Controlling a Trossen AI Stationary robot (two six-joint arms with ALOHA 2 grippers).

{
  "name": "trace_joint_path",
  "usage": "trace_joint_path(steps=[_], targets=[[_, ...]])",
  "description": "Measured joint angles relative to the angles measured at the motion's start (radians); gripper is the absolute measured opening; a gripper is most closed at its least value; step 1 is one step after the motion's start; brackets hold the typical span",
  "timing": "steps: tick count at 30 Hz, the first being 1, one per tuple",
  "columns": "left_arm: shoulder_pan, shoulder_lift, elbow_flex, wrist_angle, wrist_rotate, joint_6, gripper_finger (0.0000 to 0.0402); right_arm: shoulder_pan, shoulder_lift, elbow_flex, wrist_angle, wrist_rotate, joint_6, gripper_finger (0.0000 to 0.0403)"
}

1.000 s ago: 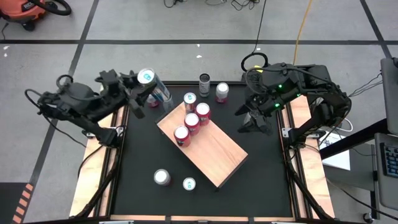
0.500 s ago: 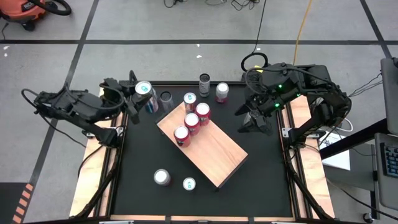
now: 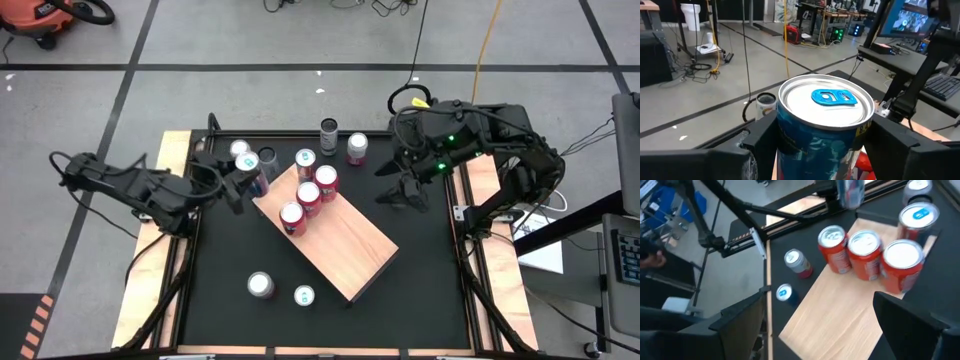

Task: Place canned beverage on shelf
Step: Put the bottom blue soda can on the shelf aligned with the other blue soda can

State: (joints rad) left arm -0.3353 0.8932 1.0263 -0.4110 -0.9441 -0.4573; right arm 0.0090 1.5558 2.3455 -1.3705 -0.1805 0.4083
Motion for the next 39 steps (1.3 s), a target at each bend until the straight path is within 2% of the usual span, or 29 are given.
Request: trace_joint_path(steps=[10,15,17,21,26,30,39], targets=[[0.018,0.095,-0.078,0.076,-0.010,0.044,0.0240,0.000,0.006,-0.001,0.012,0.065,0.001,0.0352],[0.062,0.092,-0.139,0.122,0.011,0.053,0.0240,-0.001,0.010,-0.001,0.012,0.081,0.044,0.0352],[0.091,0.068,-0.167,0.183,0.051,0.105,0.0240,-0.001,0.012,-0.001,0.012,0.080,0.061,0.0352],[0.169,0.029,-0.218,0.316,0.197,0.210,0.0240,-0.001,0.014,-0.001,0.012,0.080,0.081,0.0352],[0.270,0.011,-0.288,0.425,0.346,0.230,0.0240,-0.001,0.014,-0.001,0.012,0.080,0.081,0.0352],[0.292,0.022,-0.311,0.481,0.369,0.228,0.0240,-0.001,0.014,-0.001,0.012,0.080,0.085,0.0352],[0.297,0.063,-0.314,0.492,0.367,0.217,0.0240,-0.001,0.014,-0.001,0.012,0.081,0.096,0.0352]])
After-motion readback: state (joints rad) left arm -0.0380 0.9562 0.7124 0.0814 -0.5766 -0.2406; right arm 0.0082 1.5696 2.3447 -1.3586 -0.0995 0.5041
